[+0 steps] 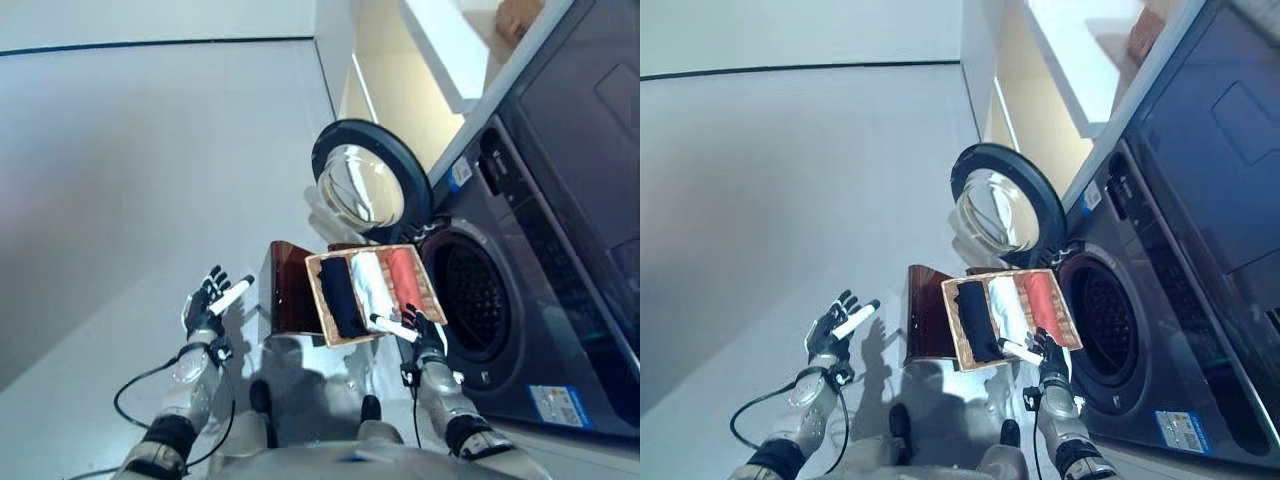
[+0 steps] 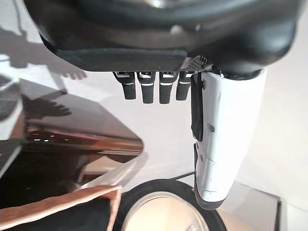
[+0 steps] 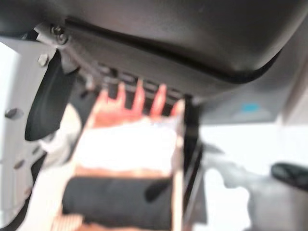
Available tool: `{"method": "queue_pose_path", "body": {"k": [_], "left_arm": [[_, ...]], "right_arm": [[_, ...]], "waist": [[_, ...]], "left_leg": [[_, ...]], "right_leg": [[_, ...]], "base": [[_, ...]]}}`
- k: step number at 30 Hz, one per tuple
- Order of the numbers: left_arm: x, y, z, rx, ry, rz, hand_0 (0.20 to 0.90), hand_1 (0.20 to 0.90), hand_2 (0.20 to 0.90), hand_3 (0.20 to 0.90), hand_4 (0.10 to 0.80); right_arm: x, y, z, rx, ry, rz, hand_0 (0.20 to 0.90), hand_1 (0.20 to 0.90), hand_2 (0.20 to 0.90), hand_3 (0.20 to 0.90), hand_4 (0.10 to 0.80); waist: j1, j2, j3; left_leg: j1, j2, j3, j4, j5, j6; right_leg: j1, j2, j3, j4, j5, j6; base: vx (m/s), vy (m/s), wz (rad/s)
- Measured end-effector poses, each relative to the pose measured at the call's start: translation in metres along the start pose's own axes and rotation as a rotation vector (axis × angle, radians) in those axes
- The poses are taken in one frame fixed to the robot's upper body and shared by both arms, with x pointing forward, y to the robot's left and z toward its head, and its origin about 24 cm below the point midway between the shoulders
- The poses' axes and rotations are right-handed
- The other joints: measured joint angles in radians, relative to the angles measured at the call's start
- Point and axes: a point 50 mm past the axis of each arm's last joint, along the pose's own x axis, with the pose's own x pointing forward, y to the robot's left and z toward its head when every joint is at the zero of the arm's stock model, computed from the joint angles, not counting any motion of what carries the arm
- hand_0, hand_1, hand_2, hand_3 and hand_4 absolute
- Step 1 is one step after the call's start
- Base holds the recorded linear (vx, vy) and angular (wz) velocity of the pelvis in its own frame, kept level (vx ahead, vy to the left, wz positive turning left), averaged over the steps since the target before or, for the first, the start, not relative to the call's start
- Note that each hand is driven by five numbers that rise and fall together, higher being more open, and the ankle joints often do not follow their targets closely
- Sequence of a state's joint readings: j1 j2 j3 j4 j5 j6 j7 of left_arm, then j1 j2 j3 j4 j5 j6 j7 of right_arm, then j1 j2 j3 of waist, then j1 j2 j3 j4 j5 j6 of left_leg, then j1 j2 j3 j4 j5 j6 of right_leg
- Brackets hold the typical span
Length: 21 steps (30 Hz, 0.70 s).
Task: Pick up the clothes and place them into the washing machine
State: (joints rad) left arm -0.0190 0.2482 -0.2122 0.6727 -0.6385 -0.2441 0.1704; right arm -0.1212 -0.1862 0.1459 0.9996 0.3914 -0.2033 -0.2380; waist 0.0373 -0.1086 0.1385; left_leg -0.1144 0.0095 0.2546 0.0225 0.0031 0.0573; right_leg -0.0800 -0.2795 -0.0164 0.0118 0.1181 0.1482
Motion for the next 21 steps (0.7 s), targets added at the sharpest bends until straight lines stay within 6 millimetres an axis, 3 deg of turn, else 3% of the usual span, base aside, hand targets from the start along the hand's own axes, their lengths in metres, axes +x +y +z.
{"method": "queue_pose_path", "body": {"k": [4, 7, 11, 13, 16, 18, 21], "left_arm": [[-0.002, -0.002, -0.005, -0.001, 0.021, -0.017, 0.9, 0.9, 0.9, 0.9, 0.8], [-0.004, 0.001, -0.008, 0.003, 0.029, -0.015, 0.9, 0.9, 0.9, 0.9, 0.8], [-0.004, 0.011, -0.006, 0.008, 0.022, 0.006, 0.9, 0.9, 0.9, 0.9, 0.8], [-0.006, 0.016, -0.008, 0.018, 0.031, 0.017, 0.9, 0.9, 0.9, 0.9, 0.8], [-0.013, 0.03, -0.018, 0.018, 0.067, 0.076, 0.9, 0.9, 0.9, 0.9, 0.8], [-0.013, 0.031, -0.02, 0.017, 0.073, 0.084, 0.9, 0.9, 0.9, 0.9, 0.8], [-0.013, 0.03, -0.02, 0.017, 0.072, 0.08, 0.9, 0.9, 0.9, 0.9, 0.8]], "right_arm": [[-0.002, -0.005, -0.008, -0.009, 0.031, -0.011, 0.9, 0.9, 0.9, 0.9, 0.8], [-0.001, -0.005, -0.004, -0.009, 0.019, -0.01, 0.9, 0.9, 0.9, 0.9, 0.8], [-0.002, -0.005, -0.007, -0.011, 0.026, -0.006, 0.9, 0.9, 0.9, 0.9, 0.8], [-0.001, -0.005, -0.006, -0.01, 0.022, -0.004, 0.9, 0.9, 0.9, 0.9, 0.8], [-0.001, 0.0, -0.002, -0.01, 0.01, 0.024, 0.9, 0.9, 0.9, 0.9, 0.8], [-0.001, -0.001, -0.003, -0.011, 0.013, 0.021, 0.9, 0.9, 0.9, 0.9, 0.8], [-0.003, -0.002, -0.008, -0.012, 0.025, 0.018, 0.9, 0.9, 0.9, 0.9, 0.8]], "waist": [[-0.014, 0.026, -0.008], [-0.027, 0.081, -0.014], [-0.036, 0.091, -0.015], [-0.04, 0.087, -0.014], [-0.049, 0.089, -0.006], [-0.061, 0.079, 0.016], [-0.091, 0.043, 0.041]], "left_leg": [[-0.005, -0.021, -0.012, -0.004, -0.017, 0.025], [0.008, -0.01, -0.009, -0.011, -0.013, 0.057], [0.044, -0.038, 0.022, -0.034, -0.007, 0.076], [0.043, -0.045, 0.039, -0.045, 0.001, 0.071], [0.043, -0.048, 0.034, -0.065, 0.01, 0.061], [0.056, -0.046, -0.007, -0.076, 0.018, 0.05], [0.06, -0.036, -0.071, -0.08, 0.028, 0.005]], "right_leg": [[-0.033, -0.006, 0.005, 0.053, 0.053, -0.007], [-0.103, -0.01, -0.026, 0.173, 0.106, -0.025], [-0.123, -0.085, -0.109, 0.28, 0.088, 0.007], [-0.12, -0.113, -0.108, 0.242, 0.084, 0.04], [-0.114, -0.154, -0.107, 0.032, 0.111, 0.129], [-0.113, -0.164, -0.103, -0.057, 0.125, 0.121], [-0.12, -0.159, -0.097, -0.063, 0.129, 0.116]], "base": [[0.106, 0.225, -0.04], [0.123, 0.193, -0.13], [0.176, -0.039, 0.19], [0.207, -0.197, 0.21], [0.246, -0.209, -0.06], [0.219, -0.219, 0.13], [0.172, -0.265, 0.52]]}}
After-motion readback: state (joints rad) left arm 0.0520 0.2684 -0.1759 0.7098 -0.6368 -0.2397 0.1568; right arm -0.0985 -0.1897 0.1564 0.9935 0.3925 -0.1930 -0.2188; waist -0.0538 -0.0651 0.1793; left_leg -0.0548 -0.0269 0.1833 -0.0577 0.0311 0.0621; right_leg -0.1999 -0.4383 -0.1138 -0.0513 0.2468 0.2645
